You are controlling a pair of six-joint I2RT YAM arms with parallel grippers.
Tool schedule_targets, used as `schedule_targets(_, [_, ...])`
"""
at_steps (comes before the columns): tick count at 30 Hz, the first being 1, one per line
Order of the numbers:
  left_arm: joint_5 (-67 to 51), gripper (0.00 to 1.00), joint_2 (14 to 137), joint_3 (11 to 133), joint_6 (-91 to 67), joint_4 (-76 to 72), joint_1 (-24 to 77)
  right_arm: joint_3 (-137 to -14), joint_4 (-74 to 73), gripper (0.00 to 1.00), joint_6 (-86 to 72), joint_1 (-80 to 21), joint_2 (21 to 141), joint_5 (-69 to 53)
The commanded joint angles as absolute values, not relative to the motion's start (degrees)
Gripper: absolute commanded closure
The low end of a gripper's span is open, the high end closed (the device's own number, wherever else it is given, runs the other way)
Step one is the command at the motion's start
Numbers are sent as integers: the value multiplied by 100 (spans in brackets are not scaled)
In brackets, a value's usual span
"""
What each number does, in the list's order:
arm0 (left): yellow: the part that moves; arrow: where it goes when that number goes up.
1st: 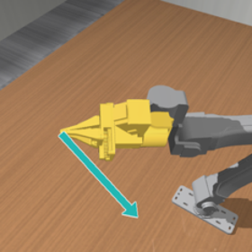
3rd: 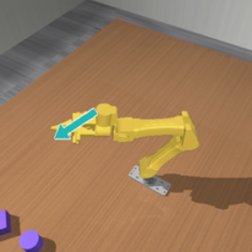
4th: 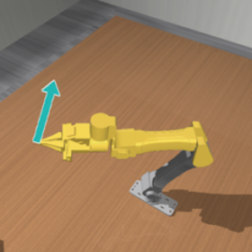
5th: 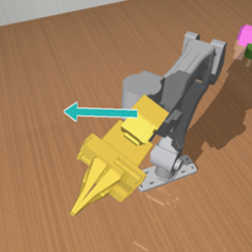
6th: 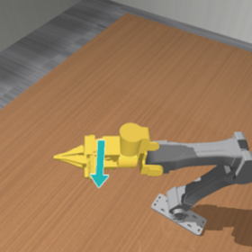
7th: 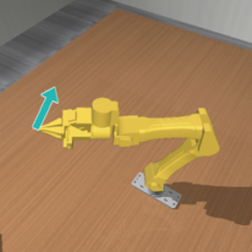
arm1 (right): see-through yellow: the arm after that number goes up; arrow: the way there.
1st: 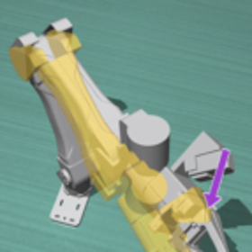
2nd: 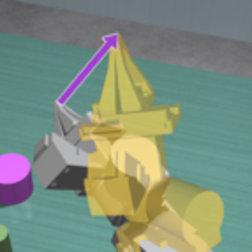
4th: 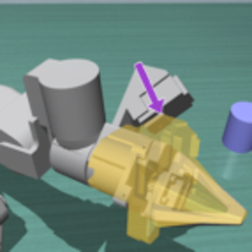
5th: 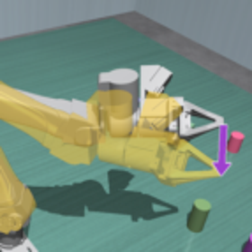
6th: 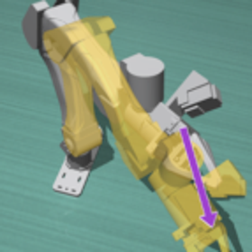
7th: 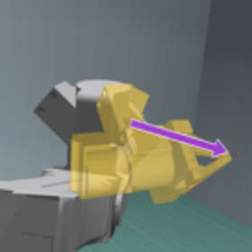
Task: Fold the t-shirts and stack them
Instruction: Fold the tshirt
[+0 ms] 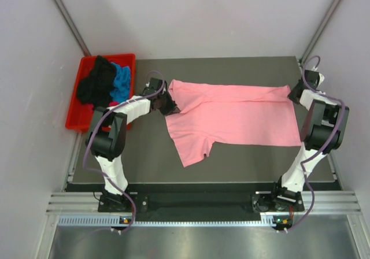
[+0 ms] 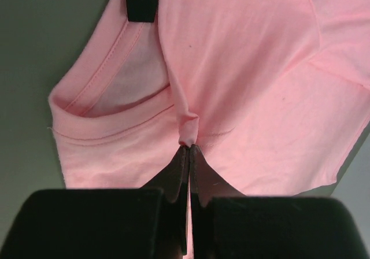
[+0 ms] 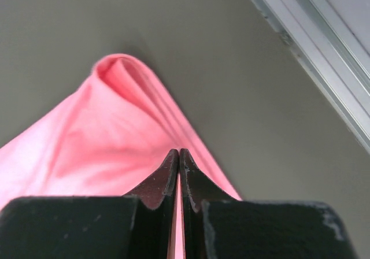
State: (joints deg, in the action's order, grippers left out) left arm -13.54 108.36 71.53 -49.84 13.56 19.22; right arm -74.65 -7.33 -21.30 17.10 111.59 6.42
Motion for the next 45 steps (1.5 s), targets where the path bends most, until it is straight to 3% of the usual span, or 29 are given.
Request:
schedule_targets(1, [-1222, 100, 10687, 7110, -4983, 1397, 1995, -7576, -879, 100, -2294, 1854, 11232, 949])
schedule_targets(4, [-1151, 100, 10723, 7093, -4992, 1450, 2004, -7532, -914, 100, -2312, 1881, 11241, 993])
schedule_targets(6, [-1143, 89, 10740, 7189, -4983, 1572, 2021, -7628, -984, 98, -2312, 1907, 11276, 949])
schedule_targets(9, [-1099, 70, 10705, 7426, -4922, 1923, 2057, -7883, -1326, 85, -2346, 1925, 11259, 844])
schedule_targets(11, [-1003, 64, 10600, 7506, -4809, 2074, 2057, -8032, -1616, 73, -2373, 1925, 11180, 818])
schedule_targets(16, [-300, 46, 10388, 7944, -4150, 2172, 1934, -8261, -1942, 60, -2259, 1916, 10828, 370])
schedule_targets(21, [-404, 47, 10862, 8454, -3630, 1943, 1442, -8174, -2153, 55, -2390, 1846, 10601, -606])
schedule_targets(29, [-449, 48, 11478, 8956, -3296, 2372, 1283, -7157, -2145, 56, -2426, 1135, 9967, -659])
schedule_targets(42, [-791, 52, 10978, 7051, -3630, 2022, 1433, -6293, -2504, 57, -2303, 650, 8598, -422])
schedule_targets(43, [-852, 54, 10951, 6927, -3682, 1874, 1433, -6241, -2505, 57, -2320, 650, 8500, -431])
schedule_targets(45, [-1002, 70, 10846, 6568, -3797, 1662, 1433, -6144, -2487, 57, -2382, 633, 8289, -492])
